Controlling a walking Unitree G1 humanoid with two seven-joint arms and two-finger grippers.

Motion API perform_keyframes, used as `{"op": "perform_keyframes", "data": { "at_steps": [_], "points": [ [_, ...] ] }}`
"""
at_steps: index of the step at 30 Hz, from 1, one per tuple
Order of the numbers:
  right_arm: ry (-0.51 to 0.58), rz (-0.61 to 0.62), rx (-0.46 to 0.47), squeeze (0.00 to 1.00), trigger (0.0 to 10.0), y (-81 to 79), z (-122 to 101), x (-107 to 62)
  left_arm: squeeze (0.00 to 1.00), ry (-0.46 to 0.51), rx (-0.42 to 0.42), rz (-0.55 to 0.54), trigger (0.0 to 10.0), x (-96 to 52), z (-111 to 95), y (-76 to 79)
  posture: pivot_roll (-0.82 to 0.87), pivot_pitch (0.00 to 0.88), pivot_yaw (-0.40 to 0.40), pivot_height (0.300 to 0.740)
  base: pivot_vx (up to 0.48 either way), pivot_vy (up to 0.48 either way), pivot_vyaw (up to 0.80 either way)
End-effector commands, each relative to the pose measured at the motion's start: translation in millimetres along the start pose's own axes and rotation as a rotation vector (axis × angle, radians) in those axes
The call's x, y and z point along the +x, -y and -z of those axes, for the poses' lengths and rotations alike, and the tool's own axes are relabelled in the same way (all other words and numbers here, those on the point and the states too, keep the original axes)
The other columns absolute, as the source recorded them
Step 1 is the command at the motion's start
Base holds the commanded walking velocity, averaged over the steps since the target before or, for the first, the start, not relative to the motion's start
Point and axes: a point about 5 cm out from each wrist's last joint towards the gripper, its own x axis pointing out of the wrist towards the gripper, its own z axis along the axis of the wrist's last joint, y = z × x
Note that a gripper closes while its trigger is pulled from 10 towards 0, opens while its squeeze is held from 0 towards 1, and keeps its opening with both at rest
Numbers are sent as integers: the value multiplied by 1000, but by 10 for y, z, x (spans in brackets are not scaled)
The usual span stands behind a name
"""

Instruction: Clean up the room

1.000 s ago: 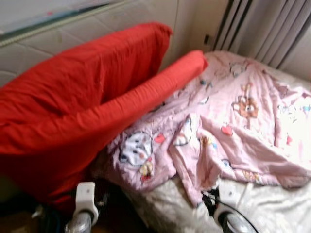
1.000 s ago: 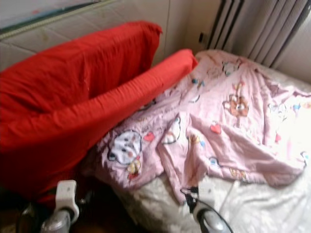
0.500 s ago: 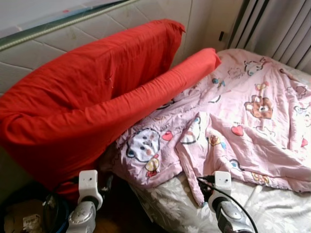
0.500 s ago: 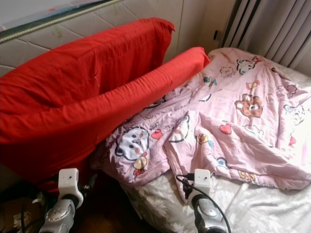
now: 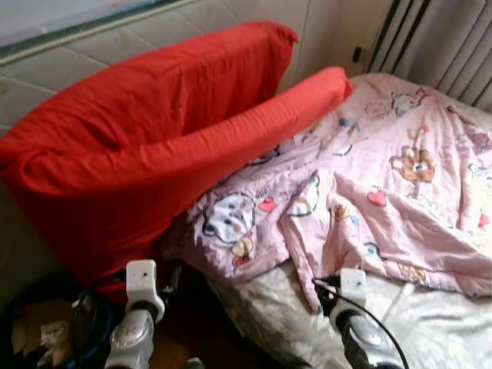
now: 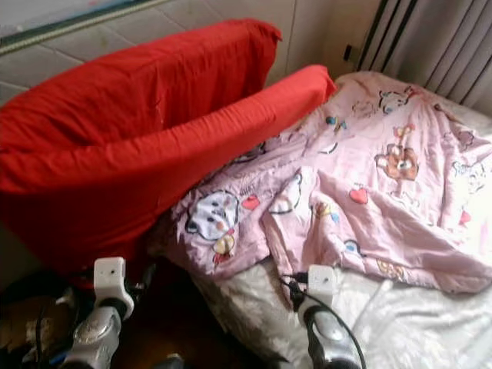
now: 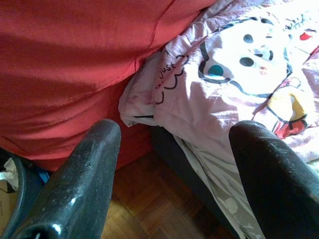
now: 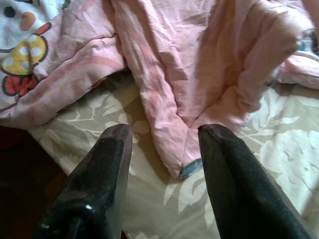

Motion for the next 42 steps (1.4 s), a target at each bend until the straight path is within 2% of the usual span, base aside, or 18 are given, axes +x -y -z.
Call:
{"op": "perform_keyframes", "data": {
  "at_steps": [1, 6, 10, 21, 27, 42],
  "points": [
    [-6, -20, 7, 0, 10000, -51, -13, 15, 0, 3, -7, -1, 10000, -13, 9, -3, 131, 182, -36, 675, 0, 0, 0],
    [-9, -35, -2, 0, 10000, -114, -41, 35, 0, 7, -7, 1, 10000, -5, -6, -10, 132, 186, -34, 675, 0, 0, 0],
    [2, -40, -4, 0, 10000, -158, -74, 48, 0, 9, -5, 5, 10000, -5, -12, -14, 132, 190, -32, 655, 0, 0, 0],
    [30, -25, 8, 0, 10000, -136, -99, 46, 0, -6, -21, 7, 10000, 0, -1, -1, 132, 195, -32, 655, 0, 0, 0],
    [33, -23, 11, 0, 10000, -133, -108, 48, 0, -3, -19, 7, 10000, 5, -12, 5, 132, 195, -32, 655, 0, 430, 0],
    [37, 18, 25, 0, 10000, -111, -142, 59, 0, 2, -13, 14, 10000, 11, -29, -4, 130, 191, -31, 645, 0, 0, 0]
  ]
}}
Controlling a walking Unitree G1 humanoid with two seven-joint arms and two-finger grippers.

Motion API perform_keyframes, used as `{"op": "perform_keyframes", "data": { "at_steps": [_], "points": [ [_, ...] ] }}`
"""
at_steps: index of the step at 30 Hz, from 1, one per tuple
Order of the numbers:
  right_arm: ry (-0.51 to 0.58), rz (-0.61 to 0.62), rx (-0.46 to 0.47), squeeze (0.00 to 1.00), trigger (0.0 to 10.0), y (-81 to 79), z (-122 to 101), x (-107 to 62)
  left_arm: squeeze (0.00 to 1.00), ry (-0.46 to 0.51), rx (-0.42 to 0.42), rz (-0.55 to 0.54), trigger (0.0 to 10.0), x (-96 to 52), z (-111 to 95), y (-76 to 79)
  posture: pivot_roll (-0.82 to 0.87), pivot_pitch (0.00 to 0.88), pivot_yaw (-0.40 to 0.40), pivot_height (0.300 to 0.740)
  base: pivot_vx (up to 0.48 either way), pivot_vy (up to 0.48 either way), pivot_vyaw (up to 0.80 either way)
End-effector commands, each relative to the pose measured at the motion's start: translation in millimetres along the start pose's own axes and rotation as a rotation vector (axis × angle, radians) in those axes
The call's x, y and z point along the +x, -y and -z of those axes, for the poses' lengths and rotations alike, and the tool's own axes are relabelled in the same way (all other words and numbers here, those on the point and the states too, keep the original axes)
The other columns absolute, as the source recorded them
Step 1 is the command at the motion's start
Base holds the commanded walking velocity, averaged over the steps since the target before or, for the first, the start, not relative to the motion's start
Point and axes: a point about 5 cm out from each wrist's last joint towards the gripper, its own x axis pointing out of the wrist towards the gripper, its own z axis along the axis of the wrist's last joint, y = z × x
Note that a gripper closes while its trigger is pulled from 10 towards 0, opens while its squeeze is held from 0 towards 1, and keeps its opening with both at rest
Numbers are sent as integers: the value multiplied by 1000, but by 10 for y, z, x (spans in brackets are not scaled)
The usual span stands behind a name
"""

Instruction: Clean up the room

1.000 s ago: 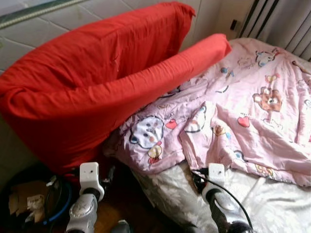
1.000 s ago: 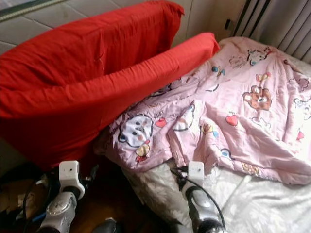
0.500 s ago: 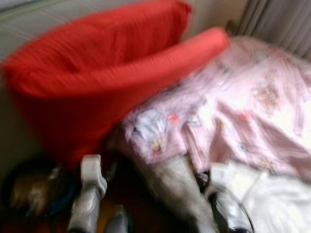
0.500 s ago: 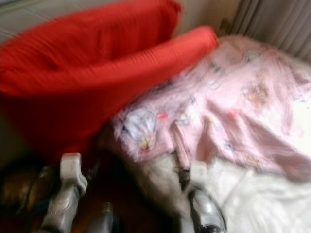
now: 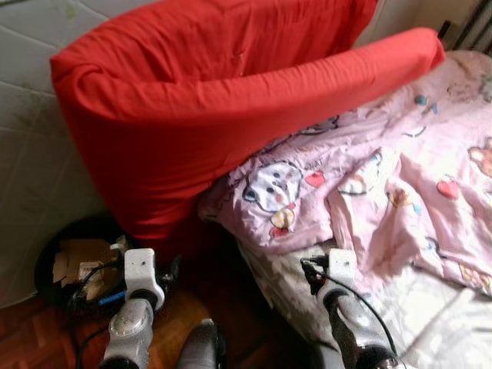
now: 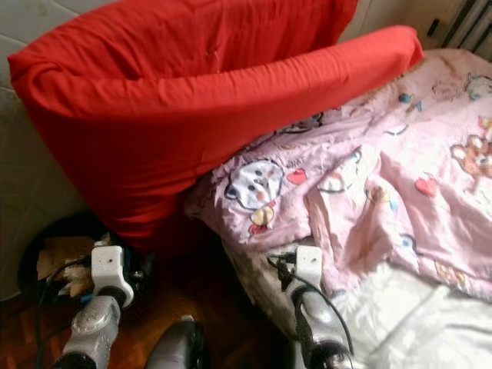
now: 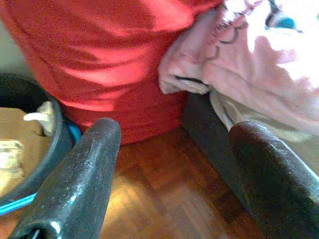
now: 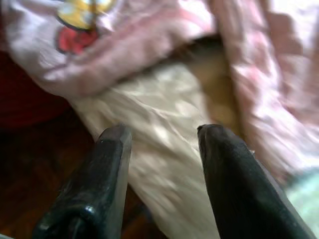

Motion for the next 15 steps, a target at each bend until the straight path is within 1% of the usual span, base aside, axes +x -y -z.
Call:
{"op": "perform_keyframes", "data": {
  "at_steps": [1, 3, 10, 15],
  "points": [
    [-22, 20, 12, 0, 10000, 13, 45, -10, 0, -27, -9, -13, 10000, -40, 66, -41, 132, 191, -32, 640, 0, 0, 0],
    [-11, 39, 19, 0, 10000, 34, 7, 1, 0, -25, -9, -13, 10000, -39, 62, -41, 132, 190, -32, 620, 0, 0, 0],
    [21, 84, 17, 0, 10000, 88, -53, 7, 0, -26, -9, -9, 10000, -42, 68, -32, 133, 190, -32, 585, 0, 0, 0],
    [47, 99, 50, 0, 10000, 111, -89, 9, 0, -26, -8, -5, 10000, -43, 71, -21, 135, 191, -31, 585, 0, 0, 0]
  ]
}}
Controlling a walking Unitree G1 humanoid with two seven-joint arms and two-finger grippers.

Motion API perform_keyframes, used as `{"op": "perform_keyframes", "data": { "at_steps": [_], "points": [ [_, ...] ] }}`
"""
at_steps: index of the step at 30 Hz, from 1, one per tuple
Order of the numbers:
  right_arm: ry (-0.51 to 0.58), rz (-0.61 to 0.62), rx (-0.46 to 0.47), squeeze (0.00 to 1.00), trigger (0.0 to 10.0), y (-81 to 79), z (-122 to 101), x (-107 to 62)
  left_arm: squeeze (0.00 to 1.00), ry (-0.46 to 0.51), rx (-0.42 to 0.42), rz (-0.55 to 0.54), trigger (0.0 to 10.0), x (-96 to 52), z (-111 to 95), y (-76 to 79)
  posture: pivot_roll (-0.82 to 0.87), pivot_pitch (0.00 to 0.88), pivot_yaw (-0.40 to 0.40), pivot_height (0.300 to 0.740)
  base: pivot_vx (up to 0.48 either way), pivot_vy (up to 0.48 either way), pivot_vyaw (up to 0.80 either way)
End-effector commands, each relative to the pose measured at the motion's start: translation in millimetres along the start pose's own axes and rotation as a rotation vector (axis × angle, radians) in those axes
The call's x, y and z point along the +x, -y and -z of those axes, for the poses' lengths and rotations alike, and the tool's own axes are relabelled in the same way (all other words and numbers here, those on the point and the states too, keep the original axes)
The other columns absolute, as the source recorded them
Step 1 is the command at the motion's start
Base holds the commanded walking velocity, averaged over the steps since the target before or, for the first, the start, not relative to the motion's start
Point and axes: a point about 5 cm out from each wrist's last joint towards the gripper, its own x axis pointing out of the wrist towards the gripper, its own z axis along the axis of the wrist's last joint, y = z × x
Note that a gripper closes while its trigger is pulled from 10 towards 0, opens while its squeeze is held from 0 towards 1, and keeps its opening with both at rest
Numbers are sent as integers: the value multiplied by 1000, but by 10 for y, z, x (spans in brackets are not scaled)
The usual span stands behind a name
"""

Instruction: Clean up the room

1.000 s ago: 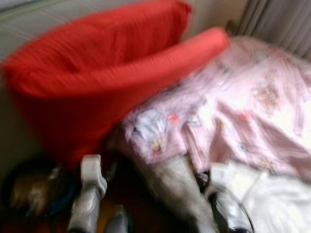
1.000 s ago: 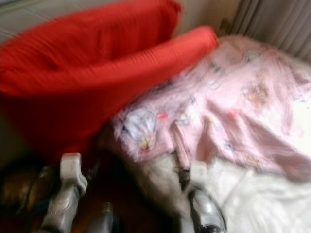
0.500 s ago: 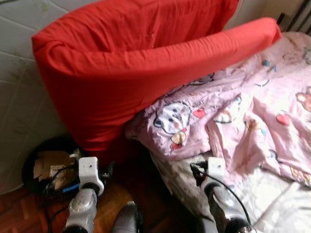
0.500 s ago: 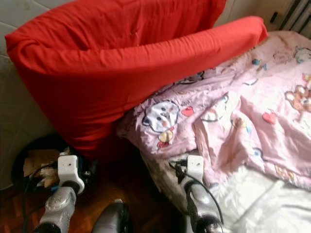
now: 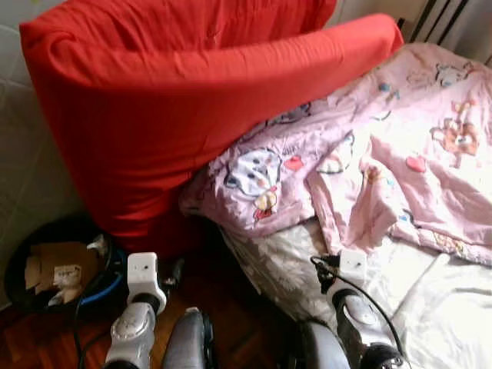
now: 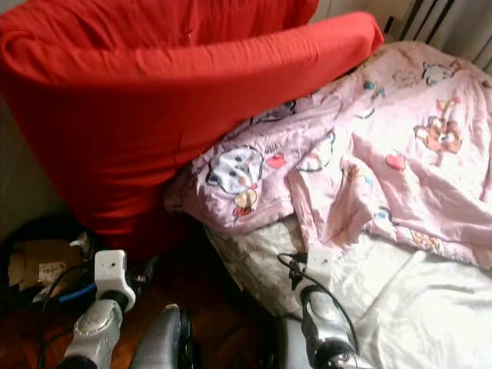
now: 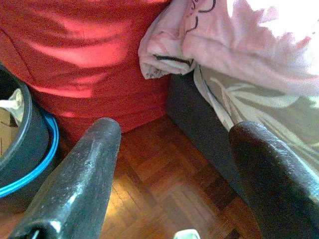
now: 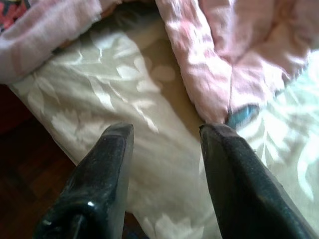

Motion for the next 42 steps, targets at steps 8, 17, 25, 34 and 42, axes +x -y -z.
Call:
{"op": "perform_keyframes", "data": {
  "at_steps": [8, 17, 25, 34, 42],
  "points": [
    [68, 43, 73, 0, 10000, 56, -203, 56, 0, 22, -17, 11, 10000, -23, -4, 0, 148, 193, -24, 585, 0, 0, 0],
    [161, 46, 104, 0, 10000, 20, -631, 166, 0, 52, -3, 25, 10000, -40, -48, 1, 166, 200, -15, 585, 0, 0, 0],
    [203, 140, 83, 0, 10000, 136, -809, 184, 0, 105, 18, 46, 10000, -77, -121, 17, 184, 241, -8, 585, 0, 0, 0],
    [196, 196, 71, 1000, 10000, 261, -866, 186, 0, 168, 24, 62, 10000, -205, -233, 47, 195, 330, -4, 585, 0, 0, 0],
    [206, 230, 72, 671, 10000, 326, -917, 183, 0, 225, 29, 81, 10000, -378, -414, 117, 206, 398, -3, 585, 0, 0, 0]
  ]
}}
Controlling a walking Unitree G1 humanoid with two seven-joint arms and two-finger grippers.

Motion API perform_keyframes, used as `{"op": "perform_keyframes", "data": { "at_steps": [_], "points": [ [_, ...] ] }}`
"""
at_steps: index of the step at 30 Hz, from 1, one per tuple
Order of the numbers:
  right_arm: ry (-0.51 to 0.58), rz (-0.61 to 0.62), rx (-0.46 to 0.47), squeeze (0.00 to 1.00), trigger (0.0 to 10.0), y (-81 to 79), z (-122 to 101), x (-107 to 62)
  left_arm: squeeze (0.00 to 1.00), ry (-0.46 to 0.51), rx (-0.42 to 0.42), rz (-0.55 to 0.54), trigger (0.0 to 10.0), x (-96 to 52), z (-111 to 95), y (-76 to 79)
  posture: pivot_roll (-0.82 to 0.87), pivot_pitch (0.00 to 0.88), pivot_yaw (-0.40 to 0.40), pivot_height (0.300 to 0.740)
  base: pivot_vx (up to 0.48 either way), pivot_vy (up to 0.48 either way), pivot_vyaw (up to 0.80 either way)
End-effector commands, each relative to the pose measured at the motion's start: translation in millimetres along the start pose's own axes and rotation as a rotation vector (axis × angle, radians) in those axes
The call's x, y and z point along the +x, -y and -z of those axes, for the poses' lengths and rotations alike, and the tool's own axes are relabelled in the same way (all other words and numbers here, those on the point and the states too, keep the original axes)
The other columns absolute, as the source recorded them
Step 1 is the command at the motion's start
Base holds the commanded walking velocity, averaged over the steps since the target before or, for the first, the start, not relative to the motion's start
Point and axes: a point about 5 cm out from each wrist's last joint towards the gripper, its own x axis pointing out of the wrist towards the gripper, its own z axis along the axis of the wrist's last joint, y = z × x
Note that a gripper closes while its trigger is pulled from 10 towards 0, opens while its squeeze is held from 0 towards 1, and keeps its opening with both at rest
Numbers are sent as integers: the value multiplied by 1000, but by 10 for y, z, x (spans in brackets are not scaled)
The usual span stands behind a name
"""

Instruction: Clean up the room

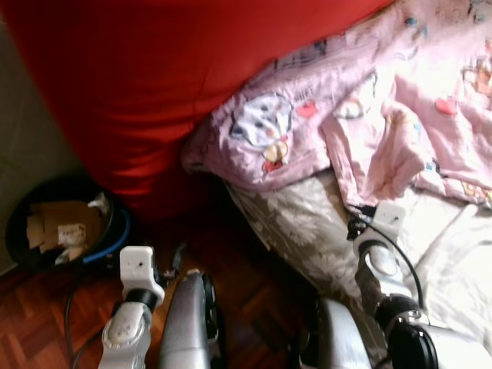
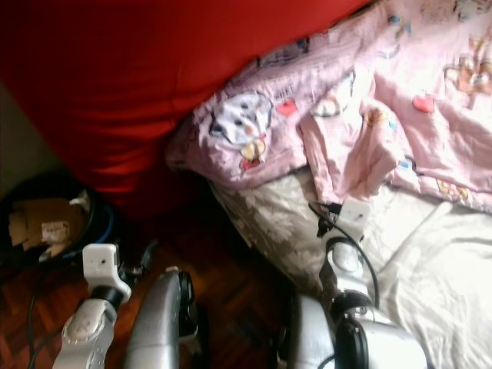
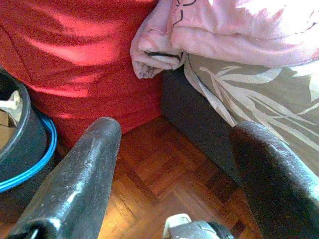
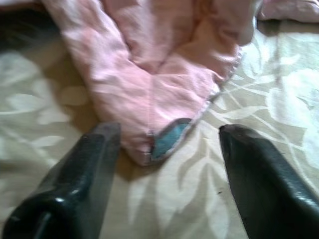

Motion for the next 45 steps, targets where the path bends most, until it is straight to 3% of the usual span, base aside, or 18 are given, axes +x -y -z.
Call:
{"op": "perform_keyframes", "data": {
  "at_steps": [1, 2, 12, 26, 27, 28, 45],
  "points": [
    [-34, 5, -3, 514, 10000, 22, 76, -18, 0, -26, -1, 1, 10000, -62, 23, 4, 209, 405, -3, 585, 0, 0, 0],
    [-28, -10, 5, 0, 10000, 3, 61, -15, 0, -18, 2, 4, 10000, -80, -23, 16, 217, 419, -2, 585, 0, 0, 0],
    [0, -41, 40, 0, 10000, -49, -60, 24, 0, -19, 12, 2, 10000, -254, -172, 21, 238, 459, 2, 585, 0, 0, 0],
    [38, -13, 62, 0, 10000, -20, -242, 84, 0, -68, 7, -23, 10000, -415, -198, 29, 248, 493, -4, 585, 0, 0, 0],
    [31, -7, 61, 0, 1294, -9, -229, 82, 0, -72, 6, -25, 10000, -430, -196, 34, 248, 496, -4, 585, 0, 0, 0],
    [30, -6, 63, 0, 0, -6, -225, 81, 0, -74, 6, -26, 10000, -436, -197, 36, 248, 499, -4, 585, 0, 0, 0],
    [1, -7, 50, 0, 0, 12, -107, 48, 0, -102, 0, -35, 10000, -465, -188, 45, 243, 508, -6, 585, 0, 0, 0]
  ]
}}
